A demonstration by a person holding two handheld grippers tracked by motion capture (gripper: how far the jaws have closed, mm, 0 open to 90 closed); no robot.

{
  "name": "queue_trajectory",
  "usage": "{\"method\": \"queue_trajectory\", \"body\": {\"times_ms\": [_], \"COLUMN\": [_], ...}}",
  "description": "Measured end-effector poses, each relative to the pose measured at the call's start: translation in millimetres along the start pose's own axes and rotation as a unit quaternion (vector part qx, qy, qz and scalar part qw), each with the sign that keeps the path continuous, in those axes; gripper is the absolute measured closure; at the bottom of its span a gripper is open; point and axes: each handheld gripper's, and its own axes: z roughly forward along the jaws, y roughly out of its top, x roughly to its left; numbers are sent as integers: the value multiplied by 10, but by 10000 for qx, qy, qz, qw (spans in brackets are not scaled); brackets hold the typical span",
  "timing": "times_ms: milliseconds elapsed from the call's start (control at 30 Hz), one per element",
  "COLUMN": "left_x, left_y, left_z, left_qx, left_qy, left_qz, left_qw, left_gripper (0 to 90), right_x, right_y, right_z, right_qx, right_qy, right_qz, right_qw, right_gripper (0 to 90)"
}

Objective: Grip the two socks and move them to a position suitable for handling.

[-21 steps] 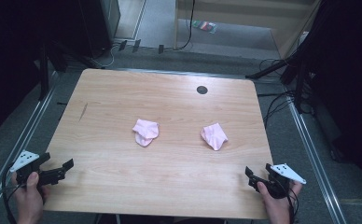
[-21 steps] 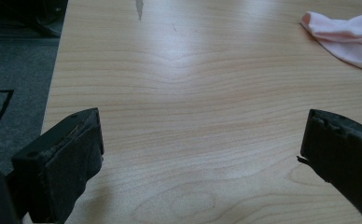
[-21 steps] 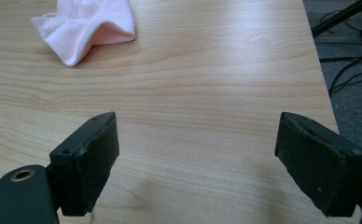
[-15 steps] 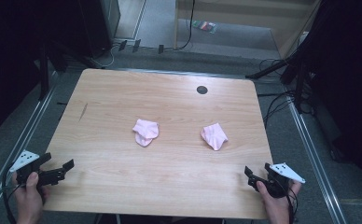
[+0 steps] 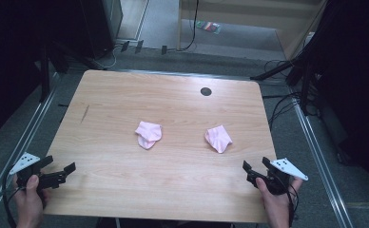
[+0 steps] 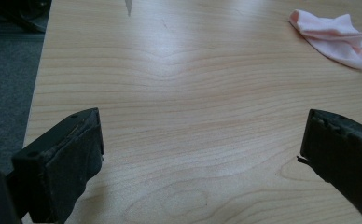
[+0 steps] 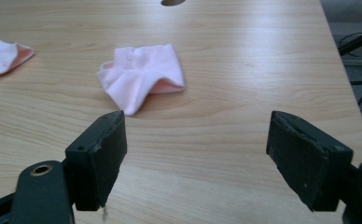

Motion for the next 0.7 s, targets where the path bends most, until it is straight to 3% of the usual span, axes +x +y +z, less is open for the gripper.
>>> {"method": "queue_trajectory", "body": {"times_ms": [300,433,700], "left_x": [-11,-10,-12], "left_y": [-2,-1,-3], "left_z": [5,7,3], "left_qx": [1,20,-3], "left_qy": [-19,-39,-5], "left_qz": [26,47,29], "left_qw": [10000,10000,10000], "left_gripper": [0,0,0], "right_x": [142,194,304], "right_y": [110,185,361], "right_z": [76,121,257], "right_qx": [73,114,118], "right_qy": [130,347,492], "right_qz": [-176,-11,-36], "right_qw": [9997,9993,9987], "right_gripper": [211,228,238]}}
